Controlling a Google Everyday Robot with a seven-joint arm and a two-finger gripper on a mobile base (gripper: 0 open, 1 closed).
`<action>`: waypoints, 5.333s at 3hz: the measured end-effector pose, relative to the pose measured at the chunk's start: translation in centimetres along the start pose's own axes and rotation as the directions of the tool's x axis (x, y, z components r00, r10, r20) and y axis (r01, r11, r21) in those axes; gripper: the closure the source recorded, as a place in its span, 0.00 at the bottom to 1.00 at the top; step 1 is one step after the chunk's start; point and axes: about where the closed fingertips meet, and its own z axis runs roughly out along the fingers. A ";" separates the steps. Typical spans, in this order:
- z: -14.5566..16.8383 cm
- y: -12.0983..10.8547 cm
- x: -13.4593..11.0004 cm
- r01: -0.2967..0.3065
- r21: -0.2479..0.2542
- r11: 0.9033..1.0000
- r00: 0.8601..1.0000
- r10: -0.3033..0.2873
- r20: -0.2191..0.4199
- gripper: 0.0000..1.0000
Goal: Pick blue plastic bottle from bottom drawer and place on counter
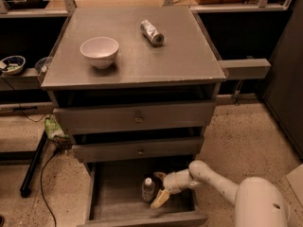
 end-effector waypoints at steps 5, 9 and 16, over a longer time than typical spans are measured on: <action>3.2 0.7 -0.9 0.044 -0.069 0.997 0.999 -0.041 0.035 0.18; 3.2 0.7 -0.9 0.044 -0.069 0.997 0.999 -0.041 0.035 1.00; -4.5 7.2 -15.0 0.062 -0.075 0.995 0.995 -0.067 -0.068 1.00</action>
Offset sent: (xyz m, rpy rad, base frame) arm -0.0038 0.0161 -0.0065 0.0357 0.0005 0.0303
